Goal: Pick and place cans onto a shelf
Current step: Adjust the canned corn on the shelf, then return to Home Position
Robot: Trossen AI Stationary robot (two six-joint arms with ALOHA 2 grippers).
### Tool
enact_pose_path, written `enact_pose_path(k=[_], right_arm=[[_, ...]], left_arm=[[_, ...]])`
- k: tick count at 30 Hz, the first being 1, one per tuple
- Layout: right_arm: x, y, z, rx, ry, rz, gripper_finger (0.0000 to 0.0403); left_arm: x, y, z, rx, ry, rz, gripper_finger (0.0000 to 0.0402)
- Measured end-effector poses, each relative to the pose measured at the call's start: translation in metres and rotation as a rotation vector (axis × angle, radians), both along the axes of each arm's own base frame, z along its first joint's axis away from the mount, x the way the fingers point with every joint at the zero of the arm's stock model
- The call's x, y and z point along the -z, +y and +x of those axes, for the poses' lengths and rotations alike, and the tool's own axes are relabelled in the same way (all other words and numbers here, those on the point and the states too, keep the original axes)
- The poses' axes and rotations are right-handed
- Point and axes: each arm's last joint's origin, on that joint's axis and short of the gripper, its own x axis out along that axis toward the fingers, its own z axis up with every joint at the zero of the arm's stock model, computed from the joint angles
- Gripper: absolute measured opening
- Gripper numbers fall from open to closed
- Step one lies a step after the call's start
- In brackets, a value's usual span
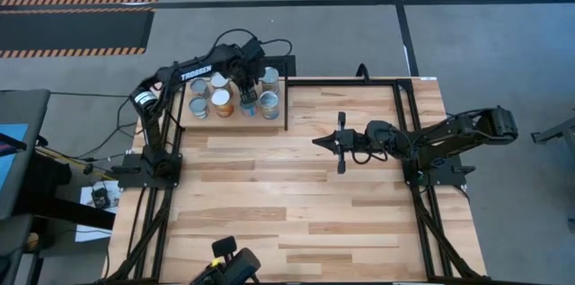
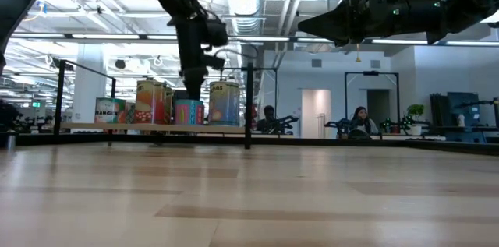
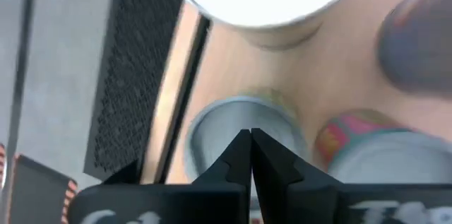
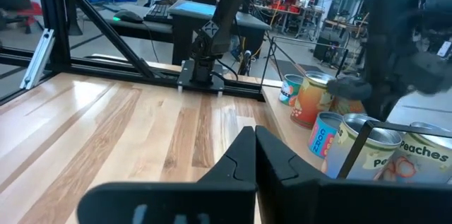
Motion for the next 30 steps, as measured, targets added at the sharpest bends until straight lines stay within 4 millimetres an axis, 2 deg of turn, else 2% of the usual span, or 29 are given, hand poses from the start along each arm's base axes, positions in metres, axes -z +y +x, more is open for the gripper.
enact_pose_path(k=[9, 13, 16, 24, 30], right_arm=[[0.000, 0.000, 0.000, 0.000, 0.000, -0.001, 0.0011], [-0.001, 0.000, 0.000, 0.000, -0.002, -0.002, 0.0011], [-0.002, 0.000, -0.001, 0.000, -0.005, -0.011, 0.0011], [-0.004, 0.000, -0.003, 0.002, 0.000, -0.019, 0.0011], [-0.008, 0.000, -0.008, 0.006, 0.011, -0.018, 0.0011]], left_arm=[[-0.065, -0.034, -0.007, 0.044, -0.238, 0.073, 0.0000], [-0.079, -0.061, -0.011, 0.136, -0.417, 0.119, 0.0000], [-0.078, -0.086, -0.024, 0.188, -0.573, 0.161, 0.0000], [-0.049, -0.159, -0.074, 0.283, -0.896, 0.226, 0.0000], [-0.029, -0.198, -0.108, 0.339, -1.092, 0.225, 0.0000]])
